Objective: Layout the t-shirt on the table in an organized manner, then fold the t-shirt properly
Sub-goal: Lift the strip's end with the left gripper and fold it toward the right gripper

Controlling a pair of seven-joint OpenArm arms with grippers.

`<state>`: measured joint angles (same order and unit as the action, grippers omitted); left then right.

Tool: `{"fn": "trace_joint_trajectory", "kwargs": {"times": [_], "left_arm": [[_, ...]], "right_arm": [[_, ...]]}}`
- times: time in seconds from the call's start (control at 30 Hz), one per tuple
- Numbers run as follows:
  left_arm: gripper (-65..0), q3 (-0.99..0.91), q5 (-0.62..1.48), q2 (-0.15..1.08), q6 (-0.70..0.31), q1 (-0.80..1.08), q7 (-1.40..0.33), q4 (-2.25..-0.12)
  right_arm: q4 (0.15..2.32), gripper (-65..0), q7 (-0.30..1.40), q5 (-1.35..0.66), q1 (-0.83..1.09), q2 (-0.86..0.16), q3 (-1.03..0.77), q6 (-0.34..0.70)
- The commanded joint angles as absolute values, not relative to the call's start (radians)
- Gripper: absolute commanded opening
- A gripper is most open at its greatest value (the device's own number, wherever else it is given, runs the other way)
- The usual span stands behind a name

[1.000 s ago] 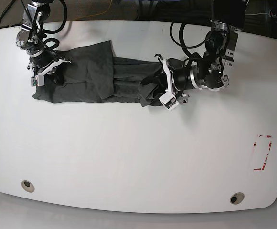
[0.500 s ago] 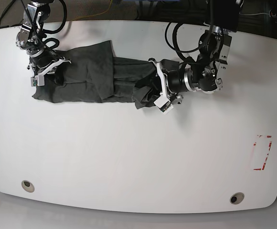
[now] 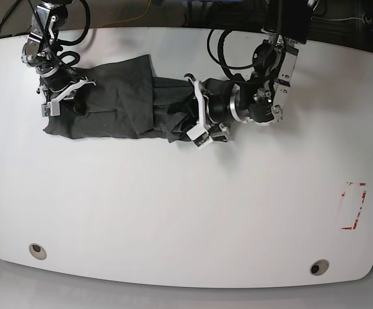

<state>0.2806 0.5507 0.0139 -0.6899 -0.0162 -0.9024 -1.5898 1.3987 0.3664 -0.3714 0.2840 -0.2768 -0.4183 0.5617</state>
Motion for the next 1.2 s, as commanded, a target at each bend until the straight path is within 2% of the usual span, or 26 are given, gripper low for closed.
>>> {"fn": "trace_joint_trajectory", "kwargs": {"times": [0.0, 0.3, 0.37, 0.43, 0.6, 0.67, 0.77, 1.17], "left_arm": [[-62.5, 0.282, 0.568, -0.013, -0.698, -0.033, -0.880, -1.606], [-62.3, 0.286, 0.568, -0.051, -0.698, -0.038, -0.880, -1.606], [-60.1, 0.286, 0.568, -0.059, -0.698, -0.050, -0.880, -1.606], [-55.1, 0.286, 0.568, -0.064, -0.698, -0.065, -0.880, -1.604], [-31.3, 0.306, 0.568, -0.064, -0.698, -0.076, -0.880, -1.604], [-24.9, 0.317, 0.568, -0.065, -0.698, -0.077, -0.880, -1.604], [-19.7, 0.335, 0.568, -0.082, -0.698, -0.079, -0.880, -1.606], [-18.6, 0.429, 0.568, -0.088, -0.698, -0.147, -0.880, -1.624]], "right_arm": [[1.388, -65.0, 0.449, -0.314, 0.295, -0.283, -0.417, 0.541], [1.388, -65.0, 0.449, -0.314, 0.297, -0.283, -0.417, 0.541], [1.388, -65.0, 0.449, -0.314, 0.297, -0.283, -0.417, 0.541], [1.388, -65.0, 0.449, -0.314, 0.297, -0.283, -0.417, 0.541], [1.389, -65.0, 0.449, -0.314, 0.298, -0.283, -0.417, 0.541], [1.389, -65.0, 0.449, -0.314, 0.298, -0.283, -0.417, 0.541], [1.389, -65.0, 0.449, -0.314, 0.298, -0.283, -0.417, 0.541], [1.394, -65.0, 0.481, -0.314, 0.292, -0.285, -0.417, 0.541]]}}
